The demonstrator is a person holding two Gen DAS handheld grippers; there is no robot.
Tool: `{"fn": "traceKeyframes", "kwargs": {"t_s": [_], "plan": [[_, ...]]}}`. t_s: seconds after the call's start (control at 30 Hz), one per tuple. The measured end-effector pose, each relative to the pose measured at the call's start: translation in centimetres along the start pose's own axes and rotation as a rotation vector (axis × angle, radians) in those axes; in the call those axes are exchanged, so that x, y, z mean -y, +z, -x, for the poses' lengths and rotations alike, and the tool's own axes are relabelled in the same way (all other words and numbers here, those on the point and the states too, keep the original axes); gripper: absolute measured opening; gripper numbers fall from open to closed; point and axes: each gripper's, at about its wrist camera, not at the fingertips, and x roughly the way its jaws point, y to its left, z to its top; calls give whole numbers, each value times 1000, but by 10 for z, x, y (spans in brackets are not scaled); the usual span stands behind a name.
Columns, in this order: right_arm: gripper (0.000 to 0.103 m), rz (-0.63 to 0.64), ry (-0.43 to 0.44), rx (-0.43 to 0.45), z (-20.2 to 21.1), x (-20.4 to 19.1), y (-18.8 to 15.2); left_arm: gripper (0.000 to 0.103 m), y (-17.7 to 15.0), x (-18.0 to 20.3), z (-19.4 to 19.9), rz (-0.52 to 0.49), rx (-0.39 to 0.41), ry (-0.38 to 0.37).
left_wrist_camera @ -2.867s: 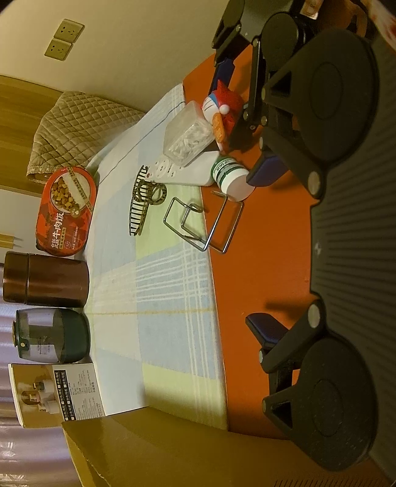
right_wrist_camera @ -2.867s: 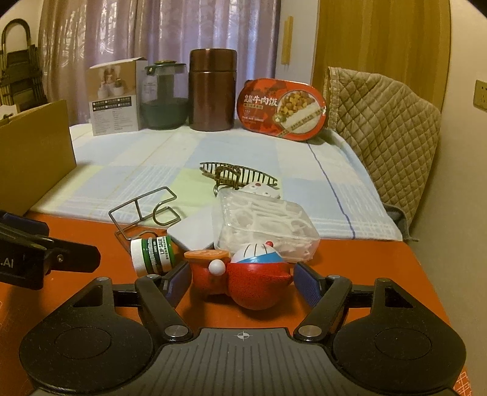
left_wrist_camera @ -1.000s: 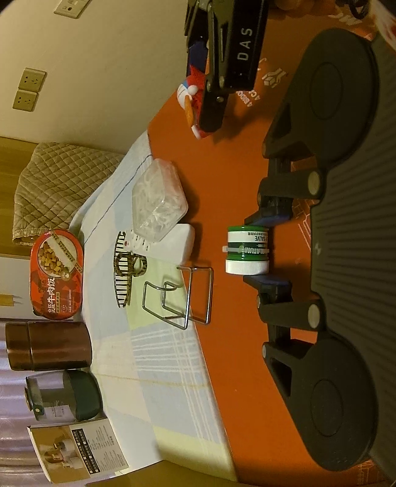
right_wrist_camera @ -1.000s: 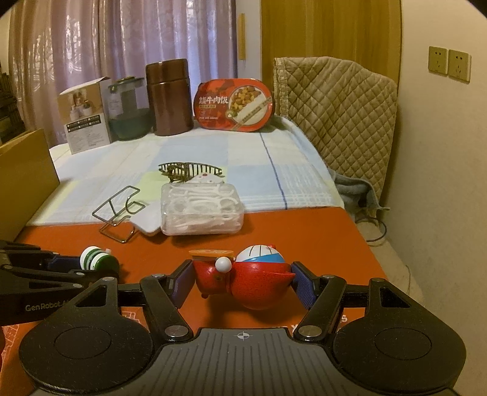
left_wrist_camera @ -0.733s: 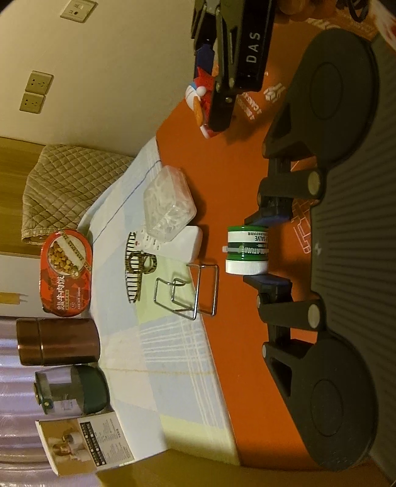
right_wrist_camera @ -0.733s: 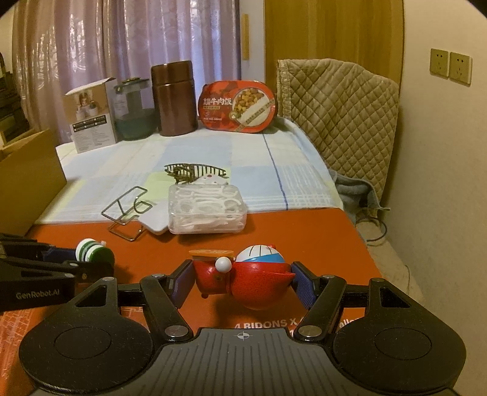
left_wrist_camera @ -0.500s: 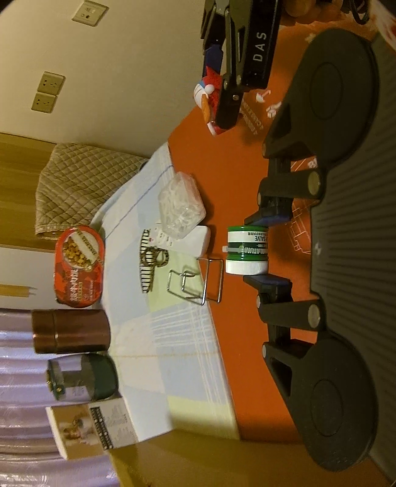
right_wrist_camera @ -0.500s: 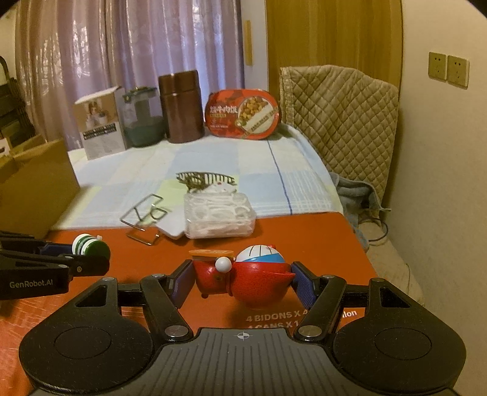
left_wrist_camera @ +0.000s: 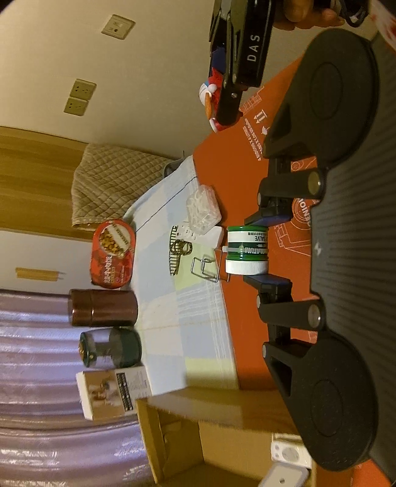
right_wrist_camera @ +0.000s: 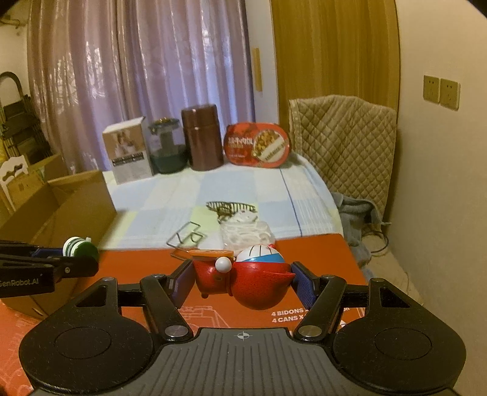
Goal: Organize rigid objects
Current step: 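Lift the toy figure and lip balm tube and carry them over the cardboard box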
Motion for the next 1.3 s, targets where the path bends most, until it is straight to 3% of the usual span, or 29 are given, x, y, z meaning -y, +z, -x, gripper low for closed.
{"fn": "traceKeyframes", "kwargs": {"t_s": [0.43,1.0,1.3], "plan": [[65,20,50,31,36,-33,12,27,-3,-16,59,41,39,44],[65,70,111,40,40,-78,16,27,-9,-45,95,74,71,80],[65,123,191,50,27,-119,32,27,-7,-94,111,84,80,155]]}}
